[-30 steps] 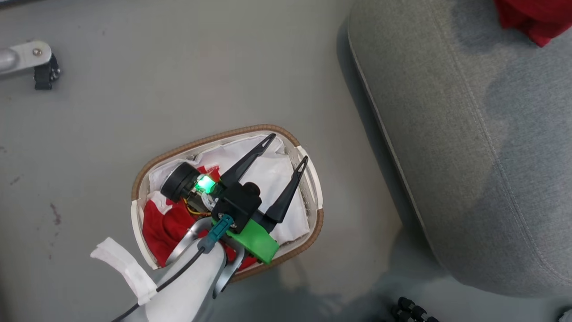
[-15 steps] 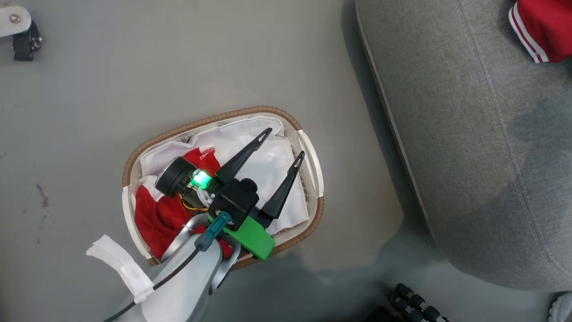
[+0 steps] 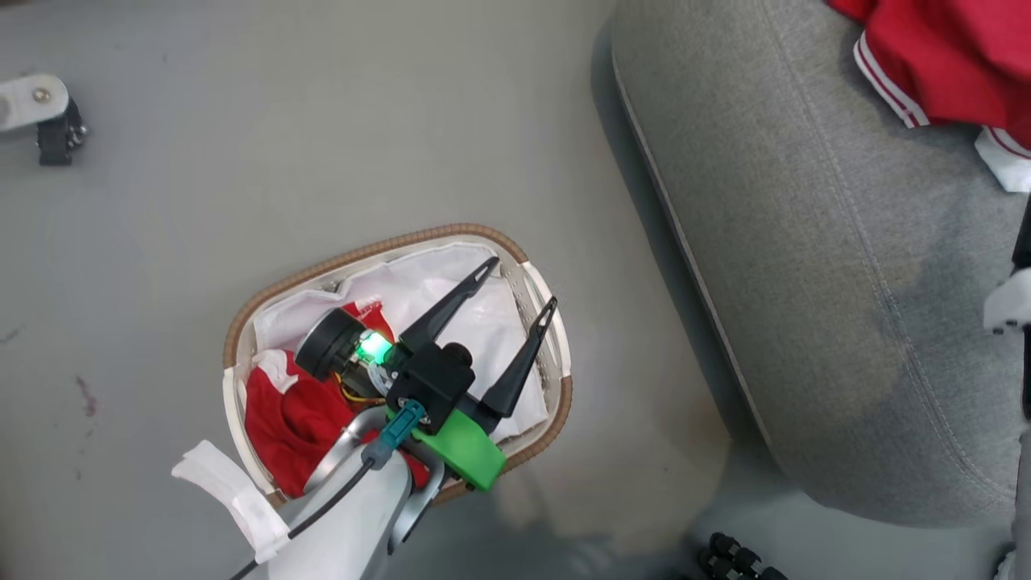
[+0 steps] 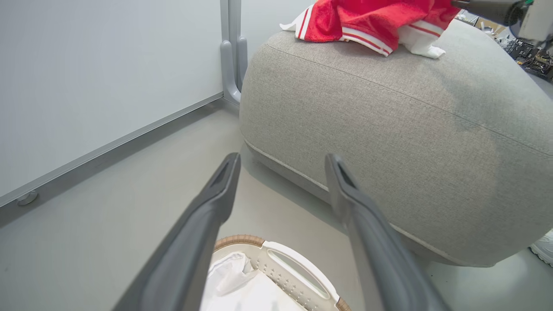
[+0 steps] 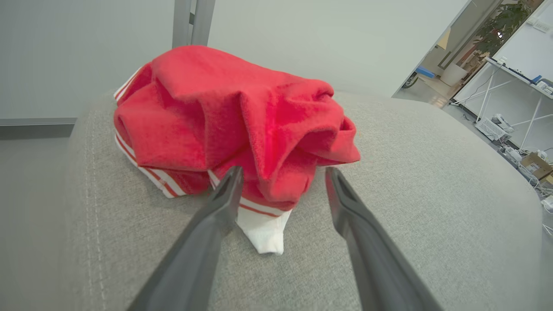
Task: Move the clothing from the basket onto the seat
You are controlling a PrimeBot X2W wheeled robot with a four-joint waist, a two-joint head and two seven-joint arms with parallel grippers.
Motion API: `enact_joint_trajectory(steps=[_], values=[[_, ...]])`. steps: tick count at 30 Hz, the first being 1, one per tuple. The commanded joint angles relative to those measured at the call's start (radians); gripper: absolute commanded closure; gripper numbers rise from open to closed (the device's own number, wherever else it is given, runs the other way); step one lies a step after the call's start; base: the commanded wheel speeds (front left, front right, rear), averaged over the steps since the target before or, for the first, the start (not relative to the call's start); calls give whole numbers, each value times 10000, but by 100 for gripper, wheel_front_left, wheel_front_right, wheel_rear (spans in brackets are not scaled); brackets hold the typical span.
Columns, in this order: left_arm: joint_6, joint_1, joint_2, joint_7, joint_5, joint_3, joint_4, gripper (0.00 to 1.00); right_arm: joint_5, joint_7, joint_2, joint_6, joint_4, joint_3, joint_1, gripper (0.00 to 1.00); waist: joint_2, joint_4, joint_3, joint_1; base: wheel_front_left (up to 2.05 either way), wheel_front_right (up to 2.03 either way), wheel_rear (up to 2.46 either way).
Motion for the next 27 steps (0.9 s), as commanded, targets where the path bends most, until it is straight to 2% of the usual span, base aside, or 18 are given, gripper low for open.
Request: enact_joint_trajectory(steps=[1,9,16,22,27], values=[[-26,151,-58,7,-42,44,22,0,-73,-21,7,-14,-80,-28,373,0,0,82,-425,-1,0,0,0],[-26,628,-376,5,-291,404,-37,0,-185,-21,-134,-14,-412,190,1287,0,0,333,-1537,-1,0,0,0],[-26,1087,-696,6,-558,834,-78,0,-154,-21,-467,-14,-732,582,1312,0,0,871,-2601,-1,0,0,0],[-26,1619,-899,7,-743,1618,-138,0,10,-21,-579,-14,-831,1361,1059,0,0,1512,-3380,-1,0,0,0],[35,2104,-975,7,-621,2513,-160,0,257,-21,-369,-14,-691,2129,940,0,0,2079,-3840,-1,0,0,0]])
